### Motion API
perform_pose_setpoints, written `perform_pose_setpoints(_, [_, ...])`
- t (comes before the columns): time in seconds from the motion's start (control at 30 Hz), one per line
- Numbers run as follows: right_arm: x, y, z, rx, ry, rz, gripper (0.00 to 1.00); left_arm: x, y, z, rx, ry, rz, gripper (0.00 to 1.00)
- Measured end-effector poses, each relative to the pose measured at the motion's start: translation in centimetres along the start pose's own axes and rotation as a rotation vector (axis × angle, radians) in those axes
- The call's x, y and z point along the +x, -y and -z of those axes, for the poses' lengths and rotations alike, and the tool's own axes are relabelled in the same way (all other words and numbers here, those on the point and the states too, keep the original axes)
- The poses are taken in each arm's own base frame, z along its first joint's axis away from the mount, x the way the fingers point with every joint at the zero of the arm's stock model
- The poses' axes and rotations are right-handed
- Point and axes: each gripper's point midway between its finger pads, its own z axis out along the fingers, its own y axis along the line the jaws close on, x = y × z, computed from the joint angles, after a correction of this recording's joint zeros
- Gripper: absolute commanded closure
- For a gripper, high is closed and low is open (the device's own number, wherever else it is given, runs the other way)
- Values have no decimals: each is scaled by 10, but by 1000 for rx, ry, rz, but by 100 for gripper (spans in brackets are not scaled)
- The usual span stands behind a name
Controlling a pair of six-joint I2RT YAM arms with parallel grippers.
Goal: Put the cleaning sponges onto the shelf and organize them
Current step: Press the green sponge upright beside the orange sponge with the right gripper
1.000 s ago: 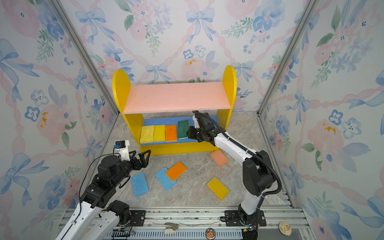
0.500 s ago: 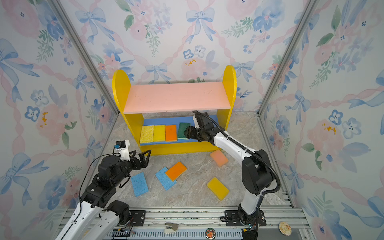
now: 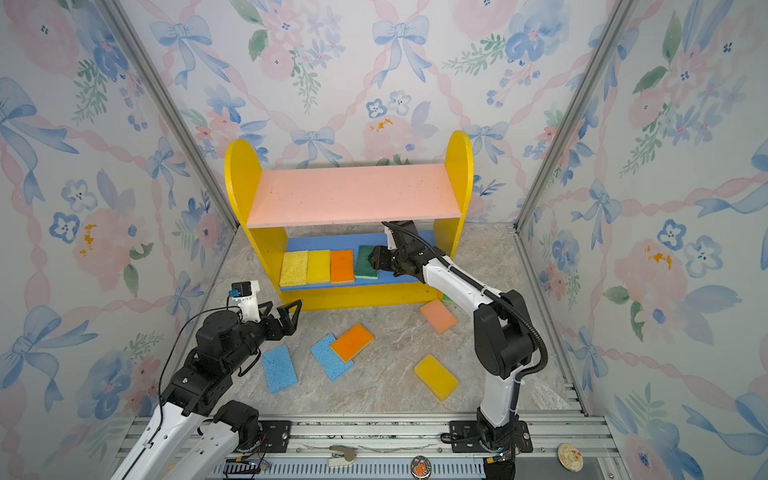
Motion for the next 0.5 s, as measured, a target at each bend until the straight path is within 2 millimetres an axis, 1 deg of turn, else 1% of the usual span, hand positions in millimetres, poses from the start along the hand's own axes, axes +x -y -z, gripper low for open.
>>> perform_pose_setpoints(0.37, [-1,1,-5,-8,-9,50,64,1,0,0,2,-2,0,2])
perform_pose_setpoints(0.5, [1,2,-5,-8,-15,80,65,1,0,0,2,-2,0,2])
